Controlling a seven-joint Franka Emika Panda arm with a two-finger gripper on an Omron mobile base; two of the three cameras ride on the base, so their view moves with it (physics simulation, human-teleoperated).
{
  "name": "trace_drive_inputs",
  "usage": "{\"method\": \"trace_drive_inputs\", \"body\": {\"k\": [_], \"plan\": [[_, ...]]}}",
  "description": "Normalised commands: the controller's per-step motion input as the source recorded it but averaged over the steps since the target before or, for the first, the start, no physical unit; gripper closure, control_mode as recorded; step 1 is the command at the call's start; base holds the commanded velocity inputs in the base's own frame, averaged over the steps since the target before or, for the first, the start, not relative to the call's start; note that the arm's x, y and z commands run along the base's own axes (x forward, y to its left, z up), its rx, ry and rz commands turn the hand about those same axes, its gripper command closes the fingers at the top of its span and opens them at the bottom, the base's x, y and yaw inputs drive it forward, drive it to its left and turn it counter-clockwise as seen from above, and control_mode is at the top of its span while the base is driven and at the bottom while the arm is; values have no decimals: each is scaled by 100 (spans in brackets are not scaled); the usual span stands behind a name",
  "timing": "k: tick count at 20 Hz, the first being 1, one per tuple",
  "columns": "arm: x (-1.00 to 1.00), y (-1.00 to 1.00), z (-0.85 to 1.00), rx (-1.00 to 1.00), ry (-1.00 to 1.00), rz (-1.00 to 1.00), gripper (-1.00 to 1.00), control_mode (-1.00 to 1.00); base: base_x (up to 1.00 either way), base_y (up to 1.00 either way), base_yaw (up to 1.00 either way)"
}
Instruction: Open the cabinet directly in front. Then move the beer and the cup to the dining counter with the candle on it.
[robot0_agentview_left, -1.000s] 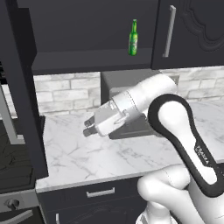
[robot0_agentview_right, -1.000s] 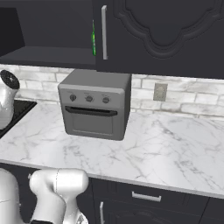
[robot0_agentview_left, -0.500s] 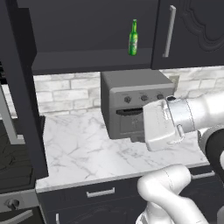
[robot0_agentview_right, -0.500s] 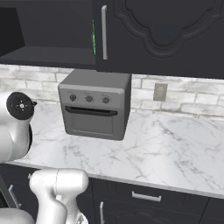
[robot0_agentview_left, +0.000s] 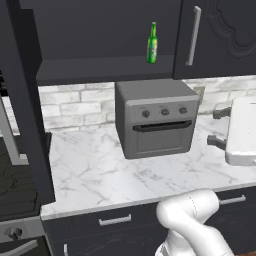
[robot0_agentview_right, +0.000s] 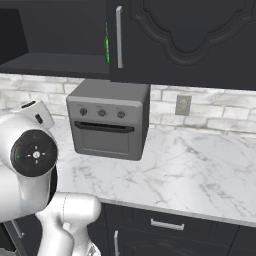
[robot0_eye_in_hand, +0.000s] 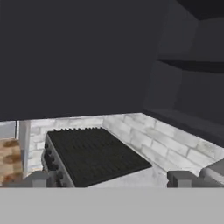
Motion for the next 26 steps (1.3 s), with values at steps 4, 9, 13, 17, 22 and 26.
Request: {"method": "trace_drive_inputs", "body": {"k": [4,9,13,17,22,26], "plan": [[-2,-98,36,0,-33,-25,-100,-100,0,0,0],[0,-84,30,5,-25,-21,-100,-100,0,0,0],[-3,-28,3,5,-7,-2,-100,-100,0,0,0],[0,0,0,2,-6,-11,-100,-100,0,0,0],[3,0,0,7,-21,-41,-100,-100,0,0,0],[3,0,0,7,-24,-44,-100,-100,0,0,0]]}}
